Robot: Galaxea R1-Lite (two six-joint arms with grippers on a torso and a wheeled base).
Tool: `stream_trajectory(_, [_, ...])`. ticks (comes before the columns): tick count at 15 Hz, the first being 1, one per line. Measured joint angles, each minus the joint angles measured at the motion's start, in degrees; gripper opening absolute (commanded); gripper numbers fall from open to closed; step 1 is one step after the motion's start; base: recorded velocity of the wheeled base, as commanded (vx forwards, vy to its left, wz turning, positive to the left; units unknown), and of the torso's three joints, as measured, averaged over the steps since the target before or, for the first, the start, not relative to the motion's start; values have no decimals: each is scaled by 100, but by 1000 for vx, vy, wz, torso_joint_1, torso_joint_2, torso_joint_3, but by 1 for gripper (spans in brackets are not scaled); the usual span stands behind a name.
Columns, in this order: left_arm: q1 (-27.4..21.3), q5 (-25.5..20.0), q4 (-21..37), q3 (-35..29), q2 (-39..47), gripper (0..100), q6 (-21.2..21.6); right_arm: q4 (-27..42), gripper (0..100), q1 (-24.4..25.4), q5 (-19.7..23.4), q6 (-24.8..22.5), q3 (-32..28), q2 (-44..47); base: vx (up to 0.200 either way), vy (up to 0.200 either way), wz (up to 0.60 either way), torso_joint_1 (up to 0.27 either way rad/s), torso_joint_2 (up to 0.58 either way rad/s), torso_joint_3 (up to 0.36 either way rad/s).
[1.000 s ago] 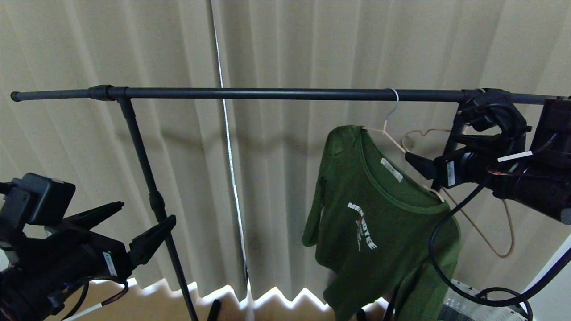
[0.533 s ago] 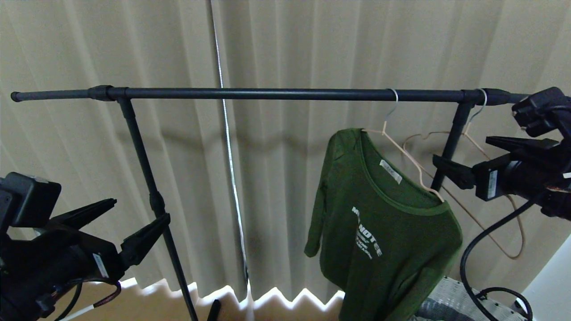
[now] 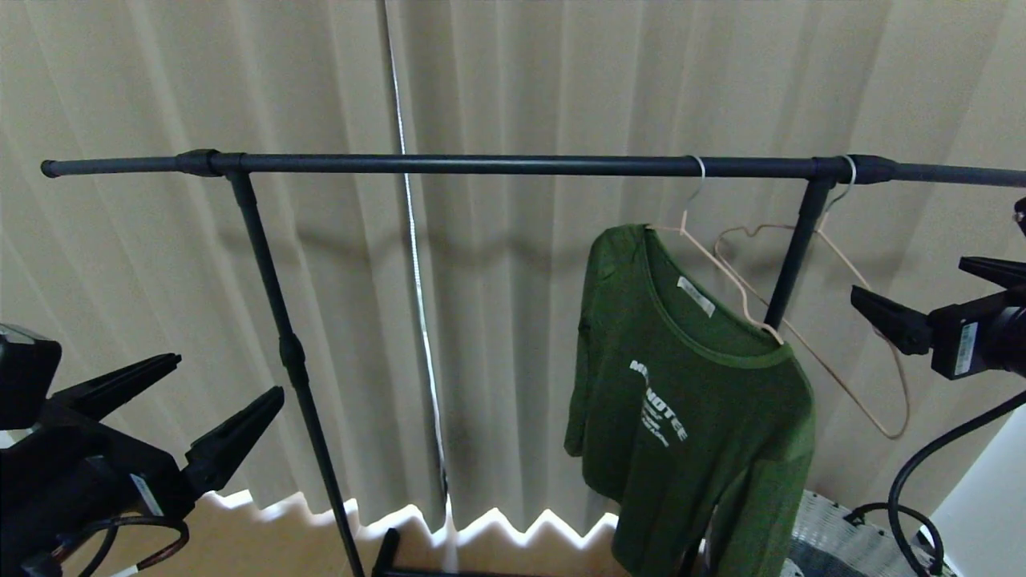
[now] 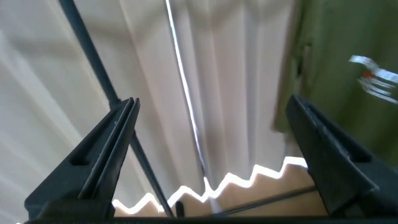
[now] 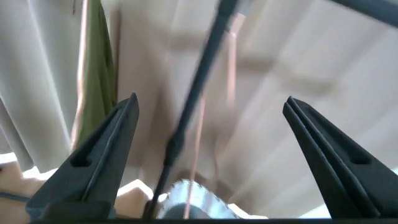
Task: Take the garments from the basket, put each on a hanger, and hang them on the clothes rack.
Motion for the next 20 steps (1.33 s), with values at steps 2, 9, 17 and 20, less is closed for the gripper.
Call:
stream_trajectory(2, [0, 0, -2, 13, -35, 100, 46, 0, 100, -74, 0, -148, 28, -65, -200, 0, 0, 2, 0, 7])
stream_trajectory(9, [0, 7, -2, 190, -251, 100, 46, -32, 100, -205, 38, -140, 288, -321, -114, 0, 0, 1, 2, 2])
stream_trajectory(17, [24, 27, 143, 330, -534, 100, 143, -503, 100, -411, 49, -191, 1300, -271, 0, 0, 0, 0, 0, 0])
stream_trajectory(20, [179, 22, 564, -143, -272, 100, 132, -511, 100, -653, 44, -380, 1418, -240, 0, 0, 0, 0, 0, 0])
